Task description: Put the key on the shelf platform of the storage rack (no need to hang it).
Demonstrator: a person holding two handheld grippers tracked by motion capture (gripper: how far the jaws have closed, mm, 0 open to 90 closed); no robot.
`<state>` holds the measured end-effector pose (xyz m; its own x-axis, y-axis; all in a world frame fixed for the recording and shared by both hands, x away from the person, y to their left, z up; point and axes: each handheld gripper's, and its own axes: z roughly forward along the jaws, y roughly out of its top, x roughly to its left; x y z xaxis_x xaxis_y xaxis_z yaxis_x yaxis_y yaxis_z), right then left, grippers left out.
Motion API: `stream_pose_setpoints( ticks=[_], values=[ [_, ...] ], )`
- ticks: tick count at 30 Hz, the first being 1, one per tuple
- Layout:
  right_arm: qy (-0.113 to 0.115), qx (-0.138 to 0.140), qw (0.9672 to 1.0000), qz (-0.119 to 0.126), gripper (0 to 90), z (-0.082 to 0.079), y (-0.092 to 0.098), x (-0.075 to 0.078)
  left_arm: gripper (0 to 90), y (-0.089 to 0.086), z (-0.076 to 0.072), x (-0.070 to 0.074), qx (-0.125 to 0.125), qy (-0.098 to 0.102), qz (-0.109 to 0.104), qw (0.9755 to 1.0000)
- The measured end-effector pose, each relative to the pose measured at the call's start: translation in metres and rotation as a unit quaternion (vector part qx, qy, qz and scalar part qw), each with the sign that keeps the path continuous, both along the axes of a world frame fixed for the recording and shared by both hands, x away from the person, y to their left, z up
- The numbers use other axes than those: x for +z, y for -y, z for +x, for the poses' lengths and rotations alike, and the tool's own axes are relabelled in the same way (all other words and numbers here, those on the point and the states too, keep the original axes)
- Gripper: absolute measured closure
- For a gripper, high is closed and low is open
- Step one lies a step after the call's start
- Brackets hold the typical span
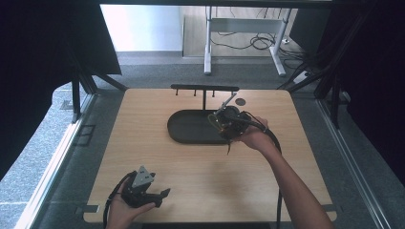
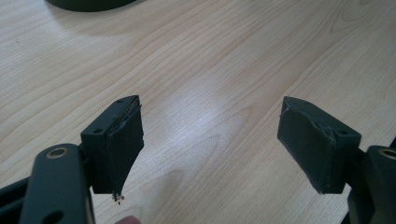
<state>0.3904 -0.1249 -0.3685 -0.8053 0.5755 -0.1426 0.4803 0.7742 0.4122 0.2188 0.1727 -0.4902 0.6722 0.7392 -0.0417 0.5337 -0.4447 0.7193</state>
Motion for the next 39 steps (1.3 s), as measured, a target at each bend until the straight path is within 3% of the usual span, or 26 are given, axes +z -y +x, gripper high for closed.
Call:
stream_pose_setpoints(
  ticks=[16,39],
  values=[
    [-0.004,-0.005,0.9999,0.008,66.6,0.024,-0.004,0.006,23.1,-0.003,0.001,0.0,0.002,0.0,0.001,1.0],
    [-0.006,-0.015,0.9998,0.013,66.5,0.066,-0.012,-0.011,23.1,0.0,0.0,0.0,-0.002,-0.002,0.001,1.0]
  ],
)
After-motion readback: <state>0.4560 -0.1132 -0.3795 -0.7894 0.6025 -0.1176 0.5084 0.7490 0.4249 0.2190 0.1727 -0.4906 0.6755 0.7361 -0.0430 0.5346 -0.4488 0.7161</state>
